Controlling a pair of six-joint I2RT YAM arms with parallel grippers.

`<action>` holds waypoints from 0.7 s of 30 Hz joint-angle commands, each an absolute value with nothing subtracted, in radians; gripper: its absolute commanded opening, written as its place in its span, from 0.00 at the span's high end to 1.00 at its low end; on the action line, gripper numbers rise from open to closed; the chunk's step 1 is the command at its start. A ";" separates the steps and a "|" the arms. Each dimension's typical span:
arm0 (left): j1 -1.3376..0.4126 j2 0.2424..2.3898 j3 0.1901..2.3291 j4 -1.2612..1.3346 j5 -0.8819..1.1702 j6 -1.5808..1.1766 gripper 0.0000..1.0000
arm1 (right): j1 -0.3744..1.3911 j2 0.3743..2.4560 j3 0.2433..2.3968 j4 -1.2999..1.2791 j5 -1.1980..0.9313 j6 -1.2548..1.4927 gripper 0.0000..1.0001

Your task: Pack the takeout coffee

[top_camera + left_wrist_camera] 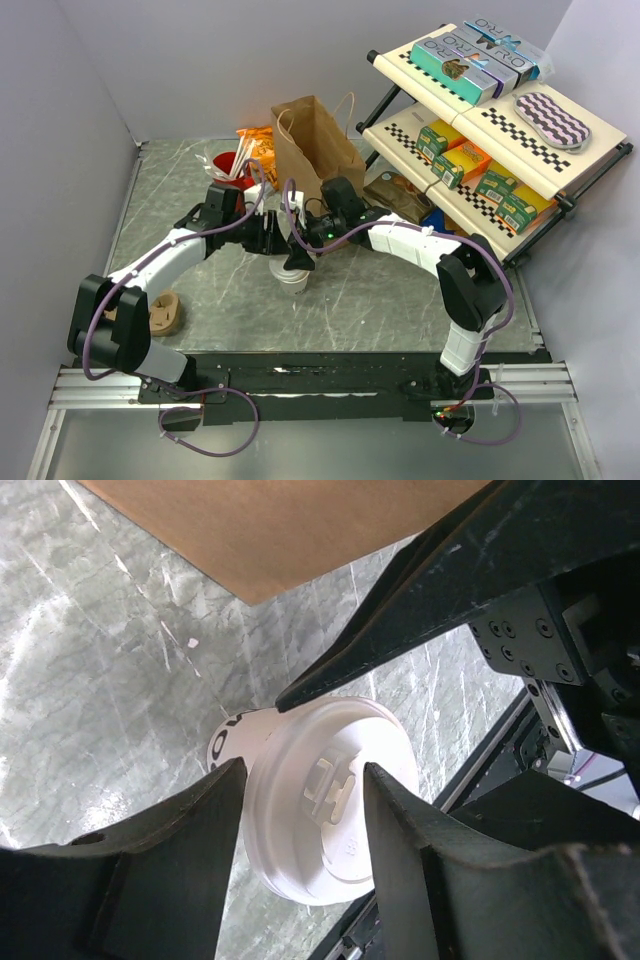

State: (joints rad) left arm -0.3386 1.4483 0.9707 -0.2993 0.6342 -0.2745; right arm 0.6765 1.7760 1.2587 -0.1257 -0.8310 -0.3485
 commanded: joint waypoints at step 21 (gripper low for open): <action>-0.376 1.483 1.012 -0.249 0.653 -0.290 0.44 | 0.670 1.756 1.295 -0.181 -0.815 -0.362 0.11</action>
